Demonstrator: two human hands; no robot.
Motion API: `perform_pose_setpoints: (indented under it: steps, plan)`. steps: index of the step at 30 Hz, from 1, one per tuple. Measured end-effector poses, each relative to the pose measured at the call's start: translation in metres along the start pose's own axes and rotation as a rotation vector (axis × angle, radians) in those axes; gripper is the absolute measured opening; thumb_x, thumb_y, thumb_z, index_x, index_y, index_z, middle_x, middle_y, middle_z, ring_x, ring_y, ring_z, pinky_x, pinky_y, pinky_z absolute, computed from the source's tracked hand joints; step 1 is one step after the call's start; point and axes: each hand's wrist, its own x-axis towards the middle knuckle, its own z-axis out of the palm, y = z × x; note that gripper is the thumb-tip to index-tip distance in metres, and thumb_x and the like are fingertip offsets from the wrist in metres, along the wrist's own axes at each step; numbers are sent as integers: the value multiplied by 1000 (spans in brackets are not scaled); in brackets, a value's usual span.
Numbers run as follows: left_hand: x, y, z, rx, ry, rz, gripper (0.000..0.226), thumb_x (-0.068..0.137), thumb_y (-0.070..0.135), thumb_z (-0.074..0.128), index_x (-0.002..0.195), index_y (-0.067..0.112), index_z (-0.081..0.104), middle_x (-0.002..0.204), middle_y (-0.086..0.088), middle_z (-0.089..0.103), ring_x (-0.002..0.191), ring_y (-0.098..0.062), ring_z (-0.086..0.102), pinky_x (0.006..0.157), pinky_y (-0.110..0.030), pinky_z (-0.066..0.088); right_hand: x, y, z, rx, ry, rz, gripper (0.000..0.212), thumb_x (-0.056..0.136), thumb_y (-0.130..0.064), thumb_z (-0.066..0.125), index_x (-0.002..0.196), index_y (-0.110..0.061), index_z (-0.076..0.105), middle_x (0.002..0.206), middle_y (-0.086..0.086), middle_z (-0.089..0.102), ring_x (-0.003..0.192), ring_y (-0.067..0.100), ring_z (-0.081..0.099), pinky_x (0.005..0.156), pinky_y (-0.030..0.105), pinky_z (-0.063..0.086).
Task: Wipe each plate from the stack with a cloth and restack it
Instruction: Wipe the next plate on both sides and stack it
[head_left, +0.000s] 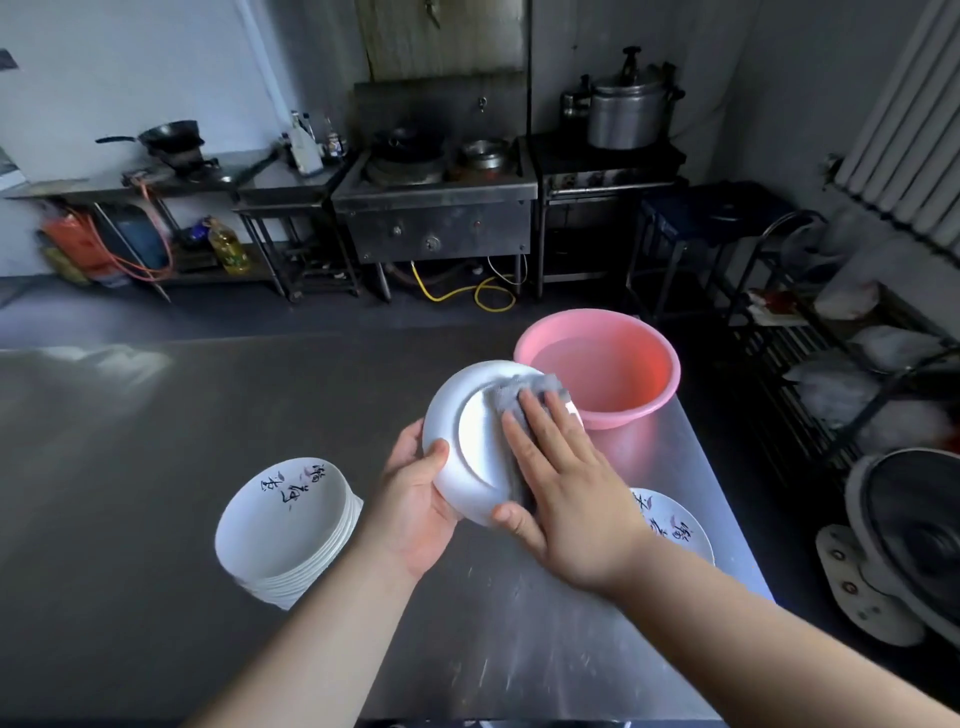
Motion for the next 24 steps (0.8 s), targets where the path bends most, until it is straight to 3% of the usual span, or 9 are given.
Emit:
perform_pose_setpoints:
  steps: [4, 8, 13, 16, 21, 24]
  plan:
    - [3, 2, -3, -25, 17, -5, 35, 107, 5, 42, 141, 11, 52, 132, -18, 70, 114, -32, 71, 93, -49, 57, -28, -20, 6, 50, 17, 3, 86, 105, -68, 34, 164, -5, 28, 174, 16, 16, 161, 40, 5, 128, 56, 23]
    - [-3, -2, -7, 63, -39, -67, 38, 100, 7, 55, 137, 10, 54, 138, -21, 65, 111, -30, 70, 86, -43, 61, 8, 5, -7, 131, 111, 119, 70, 110, -51, 32, 159, -1, 38, 169, 17, 29, 158, 40, 21, 128, 54, 20]
    - [-5, 1, -11, 223, -166, -94, 54, 88, 15, 63, 140, 7, 53, 136, -22, 66, 118, -33, 67, 96, -47, 51, 53, 30, -38, 138, 7, -206, 48, 111, -25, 42, 156, -11, 48, 156, 6, 52, 144, 27, 48, 118, 42, 39]
    - [-3, 5, -12, 230, -166, -67, 54, 87, 15, 64, 139, 6, 54, 135, -23, 66, 116, -33, 68, 96, -47, 51, 53, 32, -38, 130, 37, -168, 48, 111, -23, 42, 157, -11, 46, 158, 7, 50, 142, 27, 49, 117, 41, 40]
    - [0, 11, -18, 124, -112, -9, 58, 85, 13, 62, 142, 8, 54, 138, -16, 67, 123, -31, 67, 91, -41, 58, 8, 13, -12, 304, 267, 197, 53, 108, -21, 39, 160, -6, 40, 167, 3, 35, 154, 21, 33, 124, 45, 32]
    - [0, 13, -18, 119, -119, -49, 56, 86, 12, 63, 141, 9, 55, 136, -15, 67, 118, -29, 69, 89, -39, 60, 13, 17, -15, 304, 211, 105, 53, 107, -20, 41, 157, -5, 43, 166, 6, 38, 153, 26, 36, 123, 48, 33]
